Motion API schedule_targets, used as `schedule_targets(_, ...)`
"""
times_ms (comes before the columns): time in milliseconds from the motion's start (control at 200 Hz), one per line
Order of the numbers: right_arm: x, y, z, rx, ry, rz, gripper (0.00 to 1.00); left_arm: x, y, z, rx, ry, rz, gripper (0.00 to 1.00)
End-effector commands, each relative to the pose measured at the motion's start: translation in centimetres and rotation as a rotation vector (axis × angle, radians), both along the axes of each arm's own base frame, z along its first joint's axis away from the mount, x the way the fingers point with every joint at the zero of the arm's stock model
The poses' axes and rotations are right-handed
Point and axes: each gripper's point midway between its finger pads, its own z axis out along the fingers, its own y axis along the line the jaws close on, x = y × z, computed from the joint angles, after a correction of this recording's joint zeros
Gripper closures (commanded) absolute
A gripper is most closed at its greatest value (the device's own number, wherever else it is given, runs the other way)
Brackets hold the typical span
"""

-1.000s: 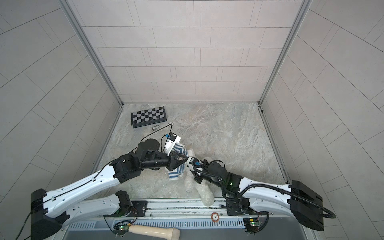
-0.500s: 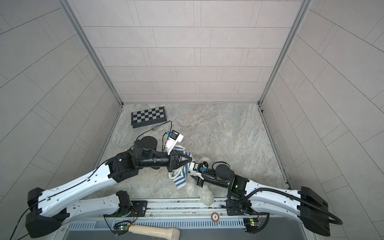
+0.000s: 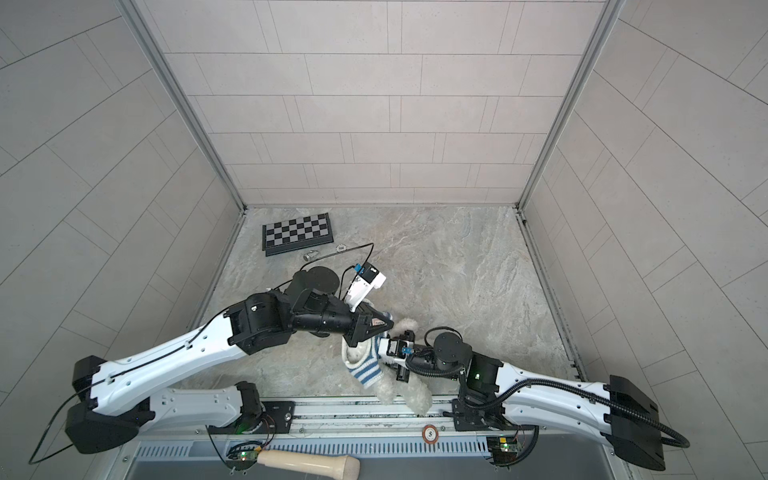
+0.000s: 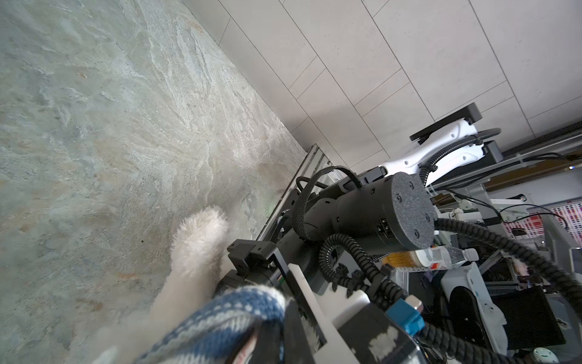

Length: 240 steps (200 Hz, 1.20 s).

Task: Dress the teddy bear

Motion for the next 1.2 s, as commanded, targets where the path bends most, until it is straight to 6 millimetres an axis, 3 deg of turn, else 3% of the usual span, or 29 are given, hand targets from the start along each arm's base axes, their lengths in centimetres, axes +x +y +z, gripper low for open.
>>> schedule_targets(0,-0.9,0.0,3.0,0.070,-0.108,0.032,1.00,0.3,0.4,-0.2,0.053,-0.031,0.012,1.00)
schedule_targets(180,-1.2,-0.3,3.0,0.067,-0.159,0.016,1.00,0.9,0.5,0.6,0.081,-0.043,0.041,0.89)
schedule_targets(405,-1.1,-0.7,4.1,0.117,-0.191,-0.002,1.00,0.8,0.8,0.8,0.073,-0.022,0.063,0.57)
schedule_targets(816,-0.4,-1.5,4.7,0.148,-0.189,-0.060,1.00,0.0,0.9,5.3,-0.067,-0.052,0.058,0.38)
schedule_targets(1096,-0.1,-1.6,4.4,0.141,-0.203,-0.079,1.00,0.1,2.8,9.6,-0.169,-0.122,0.110,0.32)
schedule_targets(1196,0.0,-1.6,4.3,0.142,-0.202,-0.087,1.00,0.2,4.9,10.1,-0.164,-0.138,0.166,0.48)
